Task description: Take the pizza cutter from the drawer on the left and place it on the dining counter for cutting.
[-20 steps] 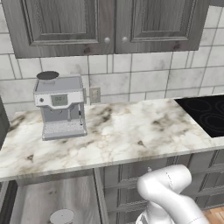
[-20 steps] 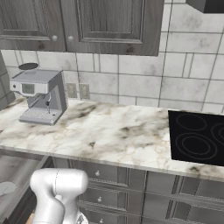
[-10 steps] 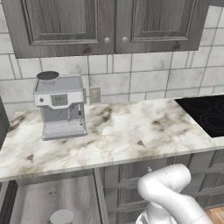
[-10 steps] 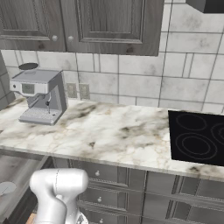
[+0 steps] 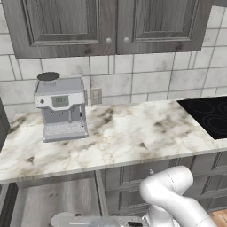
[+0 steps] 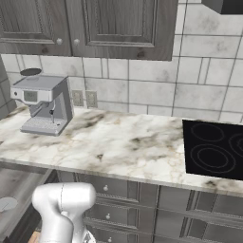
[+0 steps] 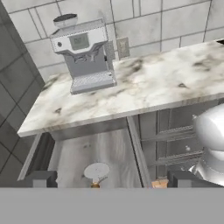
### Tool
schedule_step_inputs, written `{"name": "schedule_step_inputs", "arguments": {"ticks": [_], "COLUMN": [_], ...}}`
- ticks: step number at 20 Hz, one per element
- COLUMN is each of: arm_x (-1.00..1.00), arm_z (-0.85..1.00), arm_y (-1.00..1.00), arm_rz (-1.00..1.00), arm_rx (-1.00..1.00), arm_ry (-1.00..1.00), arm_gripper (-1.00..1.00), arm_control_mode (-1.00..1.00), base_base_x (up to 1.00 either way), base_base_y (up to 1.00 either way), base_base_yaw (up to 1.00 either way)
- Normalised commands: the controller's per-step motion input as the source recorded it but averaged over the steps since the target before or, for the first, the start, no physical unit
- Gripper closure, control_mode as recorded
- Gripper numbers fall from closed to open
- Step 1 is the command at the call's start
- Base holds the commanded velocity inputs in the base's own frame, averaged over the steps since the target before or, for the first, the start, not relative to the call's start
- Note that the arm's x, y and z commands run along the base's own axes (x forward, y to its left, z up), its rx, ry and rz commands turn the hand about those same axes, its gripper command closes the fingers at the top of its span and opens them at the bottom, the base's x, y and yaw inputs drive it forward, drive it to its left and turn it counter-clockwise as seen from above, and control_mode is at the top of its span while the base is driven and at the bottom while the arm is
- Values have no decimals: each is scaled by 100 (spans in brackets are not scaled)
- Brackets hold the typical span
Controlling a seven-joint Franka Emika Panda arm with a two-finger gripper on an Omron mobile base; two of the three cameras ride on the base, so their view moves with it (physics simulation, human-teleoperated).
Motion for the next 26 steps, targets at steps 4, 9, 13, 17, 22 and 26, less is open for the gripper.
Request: {"name": "schedule_step_inputs", "arguments": {"ticks": [4,9,13,17,22,26], "arm_x": [74,54,1,0,0,0], "arm_z": [41,-4,0,0,-16,-53], "arm_y": [-58,-14,32,34,6,0], "arm_rz": [0,0,-1,-1,0,0], "arm_rx": [0,0,0,0,4,2], "arm_ry": [13,8,30,39,34,10], "arm_gripper": [-100,-100,-100,-100,-100,-100], "arm_control_mode": [-100,-100,-100,-100,-100,-100], "base_base_x": [0,0,0,0,0,0], "base_base_y": [0,0,0,0,0,0], "base_base_yaw": [0,0,0,0,0,0]}}
